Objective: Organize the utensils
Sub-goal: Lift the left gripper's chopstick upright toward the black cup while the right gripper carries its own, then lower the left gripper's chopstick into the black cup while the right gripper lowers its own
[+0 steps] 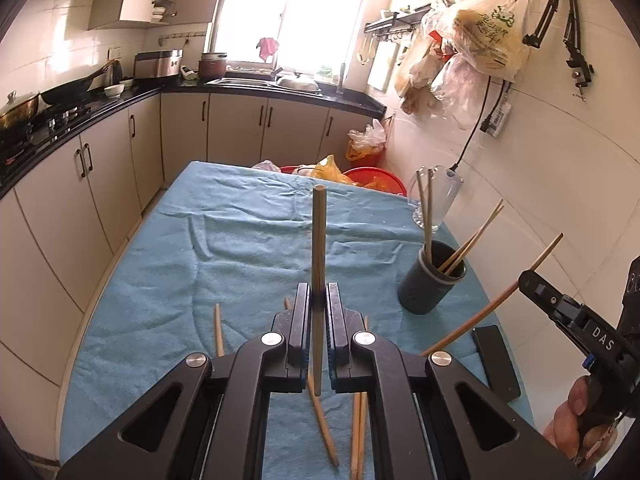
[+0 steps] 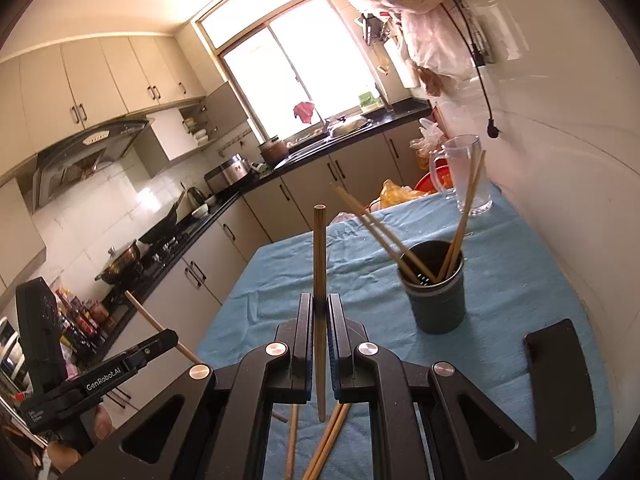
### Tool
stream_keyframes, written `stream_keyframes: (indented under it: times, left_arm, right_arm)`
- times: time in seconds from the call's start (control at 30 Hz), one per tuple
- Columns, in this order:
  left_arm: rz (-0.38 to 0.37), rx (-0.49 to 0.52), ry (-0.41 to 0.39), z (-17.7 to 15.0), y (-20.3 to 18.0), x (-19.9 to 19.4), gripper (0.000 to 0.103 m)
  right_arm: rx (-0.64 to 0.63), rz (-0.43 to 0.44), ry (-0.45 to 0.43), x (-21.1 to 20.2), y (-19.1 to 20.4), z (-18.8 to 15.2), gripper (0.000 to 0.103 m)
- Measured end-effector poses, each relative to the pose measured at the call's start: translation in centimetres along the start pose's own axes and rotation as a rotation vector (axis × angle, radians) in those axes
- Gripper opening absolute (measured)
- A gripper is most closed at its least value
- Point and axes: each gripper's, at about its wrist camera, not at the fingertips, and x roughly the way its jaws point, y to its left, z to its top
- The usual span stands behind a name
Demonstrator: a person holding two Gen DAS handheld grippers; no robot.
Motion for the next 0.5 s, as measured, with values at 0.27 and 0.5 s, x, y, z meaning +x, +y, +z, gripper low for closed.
stream_keyframes:
  times: [0.27, 0.5]
  left_arm:
    - [-0.049, 0.031, 0.0, 1.6, -2.5, 0.1, 0.006]
    - [-0.105, 0.055, 0.001, 3.7, -5.3, 0.6, 0.006]
  right_arm:
    - [0.054, -0.028, -0.063, -2.1, -2.7, 1.8, 0.007]
    - [0.1, -0.059, -0.121, -4.1, -5.2, 3.9, 0.007]
